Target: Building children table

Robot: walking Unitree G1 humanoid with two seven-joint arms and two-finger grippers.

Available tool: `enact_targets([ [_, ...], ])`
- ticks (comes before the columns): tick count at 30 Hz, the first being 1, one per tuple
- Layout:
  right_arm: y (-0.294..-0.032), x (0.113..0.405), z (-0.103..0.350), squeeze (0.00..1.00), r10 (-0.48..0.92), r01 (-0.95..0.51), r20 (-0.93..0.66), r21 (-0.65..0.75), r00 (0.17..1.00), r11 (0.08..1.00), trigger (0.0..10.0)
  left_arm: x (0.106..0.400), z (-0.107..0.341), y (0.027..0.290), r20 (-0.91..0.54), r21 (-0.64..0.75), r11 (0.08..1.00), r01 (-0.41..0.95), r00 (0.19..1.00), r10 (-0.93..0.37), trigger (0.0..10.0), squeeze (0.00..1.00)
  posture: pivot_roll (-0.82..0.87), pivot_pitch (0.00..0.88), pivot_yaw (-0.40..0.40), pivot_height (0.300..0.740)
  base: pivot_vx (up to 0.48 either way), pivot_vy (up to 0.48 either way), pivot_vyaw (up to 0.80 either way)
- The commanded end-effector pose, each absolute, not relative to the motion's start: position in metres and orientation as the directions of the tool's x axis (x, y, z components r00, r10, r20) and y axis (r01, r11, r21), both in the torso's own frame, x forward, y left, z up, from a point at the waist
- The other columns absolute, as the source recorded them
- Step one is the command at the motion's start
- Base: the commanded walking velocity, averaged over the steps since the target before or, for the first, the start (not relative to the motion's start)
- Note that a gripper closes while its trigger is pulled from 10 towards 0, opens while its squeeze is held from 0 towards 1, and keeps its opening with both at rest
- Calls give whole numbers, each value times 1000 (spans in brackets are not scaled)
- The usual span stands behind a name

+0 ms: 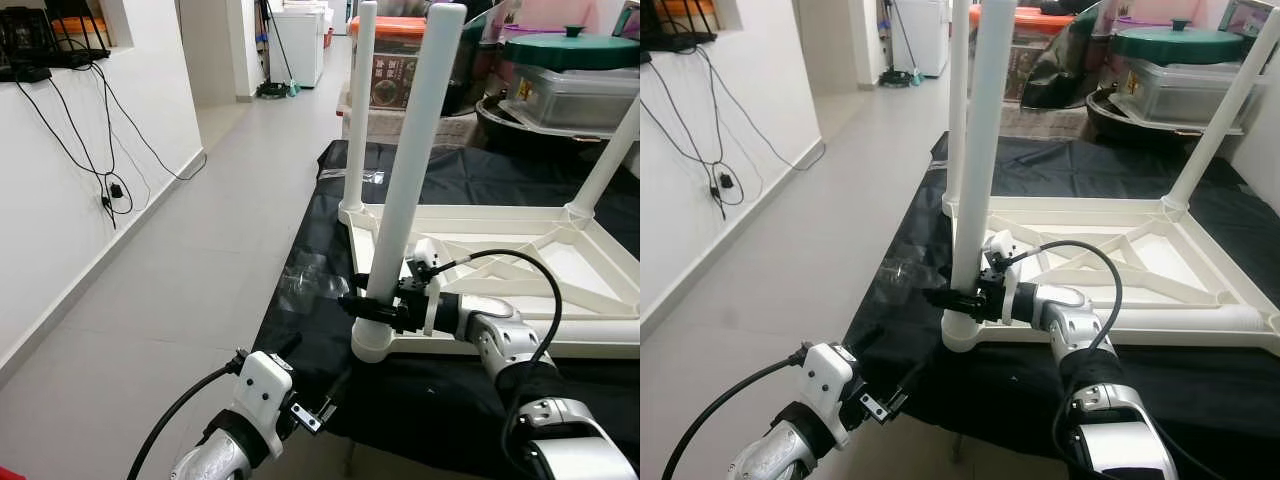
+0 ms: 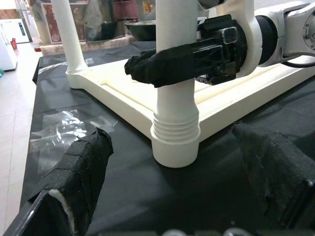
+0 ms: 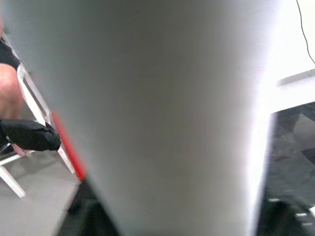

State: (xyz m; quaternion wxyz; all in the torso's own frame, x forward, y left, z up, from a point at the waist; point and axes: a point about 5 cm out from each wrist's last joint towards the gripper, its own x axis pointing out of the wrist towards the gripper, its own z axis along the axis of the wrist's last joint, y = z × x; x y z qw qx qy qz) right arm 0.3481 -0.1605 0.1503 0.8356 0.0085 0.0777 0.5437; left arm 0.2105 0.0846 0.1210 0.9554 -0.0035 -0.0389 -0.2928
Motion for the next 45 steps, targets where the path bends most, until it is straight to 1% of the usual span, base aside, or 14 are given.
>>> enact_targets([
  [1, -150, 345, 143, 0, 923, -924, -150, 97, 354, 370, 0, 210, 117, 84, 65, 7, 826, 564, 824, -563, 10000, 0, 78, 0, -45, 740, 0, 0, 0],
  [7, -150, 350, 142, 0, 860, -860, -103, 59, 500, 507, 0, 210, 116, 83, 66, 5, 825, 565, 823, -564, 10000, 0, 53, 0, -35, 740, 0, 0, 0],
  [11, -159, 361, 140, 0, 541, -538, -22, 64, 841, 840, 0, 211, 116, 84, 63, 6, 825, 565, 823, -564, 10000, 0, 47, 0, -33, 740, 0, 0, 0],
  [16, -161, 361, 138, 0, 464, -462, -19, 65, 886, 885, 0, 211, 116, 84, 63, 6, 826, 564, 824, -564, 10000, 0, 47, 0, -33, 740, 0, 0, 0],
  [18, -166, 360, 134, 0, 325, -324, -33, 47, 945, 945, 0, 211, 116, 85, 62, 7, 826, 563, 825, -562, 10000, 0, 45, 0, -27, 740, 0, 0, 0],
  [19, -176, 354, 127, 0, 71, -68, -70, 48, 995, 997, 0, 212, 116, 85, 61, 8, 827, 563, 825, -562, 10000, 0, 41, 0, -29, 740, 0, 0, 0],
  [20, -176, 354, 127, 0, 71, -68, -70, 48, 995, 997, 0, 212, 116, 85, 61, 8, 827, 563, 825, -562, 10000, 0, 41, 0, -29, 740, 0, 0, 0],
  [24, -186, 327, 120, 0, -491, 504, -125, 121, 862, 855, 0, 212, 116, 85, 59, 15, 826, 564, 824, -563, 10000, 0, 50, 0, -32, 740, 0, 0, 0],
  [34, -160, 329, 124, 0, -512, 530, -139, 180, 848, 829, 0, 211, 116, 84, 59, 15, 827, 562, 825, -562, 10000, 0, 52, 0, -43, 740, 0, 0, 0],
  [35, -158, 331, 126, 0, -480, 497, -129, 182, 868, 848, 10000, 211, 116, 84, 59, 14, 829, 560, 827, -559, 10000, 0, 50, 0, -42, 740, 0, 0, 0],
  [39, -152, 331, 131, 0, -439, 451, -104, 159, 892, 878, 10000, 211, 116, 85, 58, 12, 829, 559, 828, -558, 10000, 0, 45, 0, -39, 740, 0, 0, 0],
  [40, -149, 331, 134, 1000, -409, 417, -81, 158, 909, 895, 10000, 211, 116, 85, 56, 12, 828, 560, 827, -560, 10000, 0, 47, 0, -41, 740, 0, 0, 0],
  [44, -140, 336, 140, 1000, -288, 286, -17, 184, 958, 941, 10000, 212, 115, 85, 53, 12, 827, 561, 826, -561, 10000, 0, 47, 0, -37, 740, 0, 0, 0],
  [45, -138, 338, 142, 0, -222, 215, 10, 211, 975, 954, 10000, 212, 115, 85, 53, 11, 828, 561, 826, -561, 10000, 0, 50, 0, -35, 740, 0, 0, 0],
])
